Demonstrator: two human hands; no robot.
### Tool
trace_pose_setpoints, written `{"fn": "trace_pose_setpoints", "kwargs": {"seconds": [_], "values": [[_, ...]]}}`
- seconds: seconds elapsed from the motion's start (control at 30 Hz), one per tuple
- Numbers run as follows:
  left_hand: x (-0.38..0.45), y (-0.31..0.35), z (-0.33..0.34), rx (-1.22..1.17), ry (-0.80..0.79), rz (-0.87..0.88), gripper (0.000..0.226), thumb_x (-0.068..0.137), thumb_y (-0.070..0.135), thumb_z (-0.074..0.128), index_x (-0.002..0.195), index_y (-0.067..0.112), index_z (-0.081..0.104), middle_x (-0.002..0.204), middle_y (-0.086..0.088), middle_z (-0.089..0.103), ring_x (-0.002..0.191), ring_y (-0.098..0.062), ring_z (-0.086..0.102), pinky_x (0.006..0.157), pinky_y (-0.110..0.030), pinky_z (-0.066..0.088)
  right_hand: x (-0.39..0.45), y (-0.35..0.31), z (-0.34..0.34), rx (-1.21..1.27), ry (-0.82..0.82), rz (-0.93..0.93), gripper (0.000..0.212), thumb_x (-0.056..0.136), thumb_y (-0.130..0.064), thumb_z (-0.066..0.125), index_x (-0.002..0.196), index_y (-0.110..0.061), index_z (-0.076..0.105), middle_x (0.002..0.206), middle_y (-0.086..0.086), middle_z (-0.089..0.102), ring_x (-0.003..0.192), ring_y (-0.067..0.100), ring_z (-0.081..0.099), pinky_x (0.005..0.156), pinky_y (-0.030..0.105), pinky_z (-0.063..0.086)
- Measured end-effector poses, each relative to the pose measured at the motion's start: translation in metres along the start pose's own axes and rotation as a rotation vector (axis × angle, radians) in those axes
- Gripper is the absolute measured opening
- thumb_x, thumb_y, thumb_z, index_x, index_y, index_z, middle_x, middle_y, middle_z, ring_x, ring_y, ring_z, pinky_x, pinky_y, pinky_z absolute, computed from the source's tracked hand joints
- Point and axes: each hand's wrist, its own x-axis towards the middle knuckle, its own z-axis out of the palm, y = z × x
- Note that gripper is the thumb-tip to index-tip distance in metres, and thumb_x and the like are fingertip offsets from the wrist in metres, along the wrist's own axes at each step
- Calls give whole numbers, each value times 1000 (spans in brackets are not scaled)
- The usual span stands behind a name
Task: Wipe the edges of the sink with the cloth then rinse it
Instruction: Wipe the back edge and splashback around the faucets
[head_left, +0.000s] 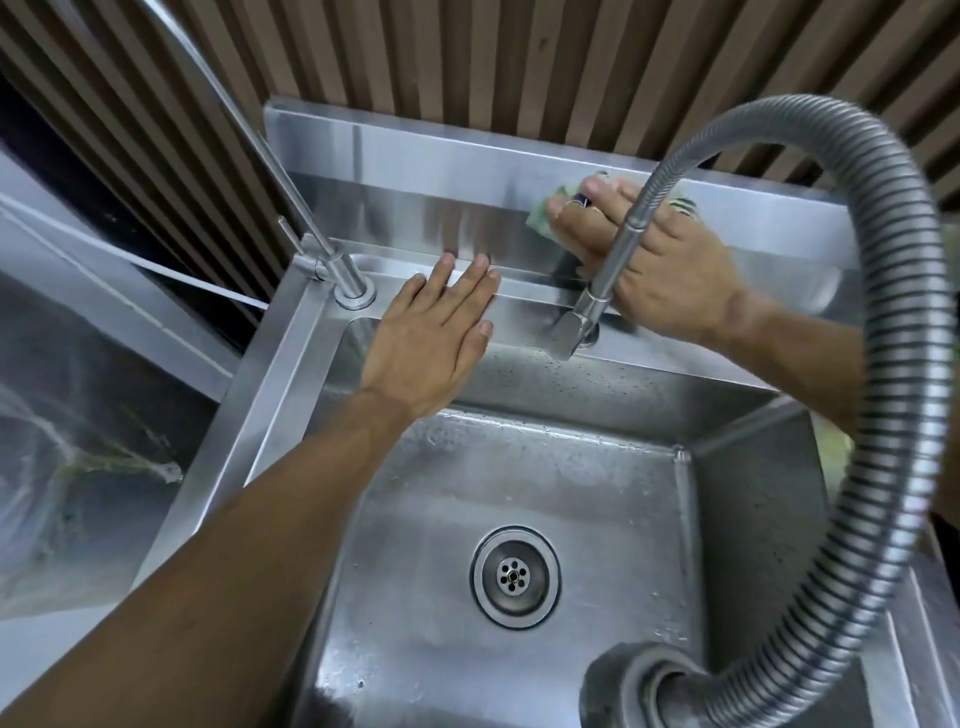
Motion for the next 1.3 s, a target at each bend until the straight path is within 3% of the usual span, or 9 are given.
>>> {"fn": "trace_pose_setpoints", "kwargs": {"seconds": [0.17, 0.27, 0.5, 0.67, 0.73, 0.83, 0.9, 0.97, 1.3], "values": [[-1, -1, -2, -15, -13, 6, 60, 110, 44, 7, 165, 22, 20, 171, 3, 18, 159, -25, 15, 127, -45, 21, -48, 41, 8, 111, -323, -211, 53, 116, -32, 20, 162, -6, 24, 171, -3, 19, 157, 31, 21, 131, 36, 11], [-2, -1, -3, -18, -21, 3, 64, 108, 46, -1, 165, 22, 17, 171, 3, 16, 159, -25, 14, 127, -46, 22, -70, 44, -7, -53, -204, -47, 54, 111, -19, 46, 161, -11, 29, 171, -1, 21, 156, 28, 24, 129, 37, 18], [-1, 2, -4, -21, -27, -15, 60, 109, 44, 10, 165, 22, 17, 171, 3, 18, 159, -26, 16, 126, -47, 23, -7, -55, -13, 320, 27, 1130, 61, 107, -43, 39, 160, -14, 29, 161, 18, 25, 147, 33, 25, 120, 36, 11], [-3, 4, -6, -42, -32, -31, 59, 109, 44, 8, 165, 25, 13, 172, 6, 12, 160, -22, 8, 128, -45, 15, 27, -87, -34, 610, 268, 1658, 57, 107, -32, 48, 159, -11, 34, 157, 17, 32, 138, 21, 27, 120, 26, 20], [-4, 4, -6, -56, -38, -33, 59, 109, 44, 8, 165, 25, 12, 172, 6, 11, 160, -22, 6, 129, -44, 13, 21, -96, -41, 518, 253, 1590, 52, 107, -23, 49, 156, -9, 40, 146, 19, 38, 127, 21, 32, 111, 14, 20], [-3, 5, -6, -56, -41, -24, 59, 109, 44, 7, 165, 25, 12, 172, 6, 11, 160, -21, 5, 129, -44, 12, -1, -111, -48, 409, -96, 1524, 47, 110, -35, 36, 153, -17, 45, 155, 16, 35, 141, 26, 29, 116, 35, 21], [-3, 4, -6, -63, -35, -27, 59, 110, 43, 9, 165, 25, 15, 171, 6, 13, 160, -21, 6, 129, -44, 12, -9, -123, -51, 313, -350, 1450, 51, 112, -39, 28, 158, -18, 37, 170, 17, 13, 157, 34, 10, 124, 43, -1], [-3, 4, -5, -61, -26, -29, 58, 110, 42, 11, 165, 24, 17, 171, 5, 16, 160, -22, 8, 129, -44, 13, -6, -128, -49, 242, -349, 1328, 55, 112, -33, 27, 163, -13, 22, 172, 17, 3, 159, 36, 1, 124, 36, -17], [-2, -4, -5, -79, -50, 29, 58, 110, 43, 9, 165, 24, 12, 172, 4, 12, 160, -23, 6, 128, -46, 14, -21, -118, -44, 505, -394, 1252, 66, 101, -43, 13, 162, -21, 27, 167, 17, 25, 154, 39, 25, 126, 54, 22]]}}
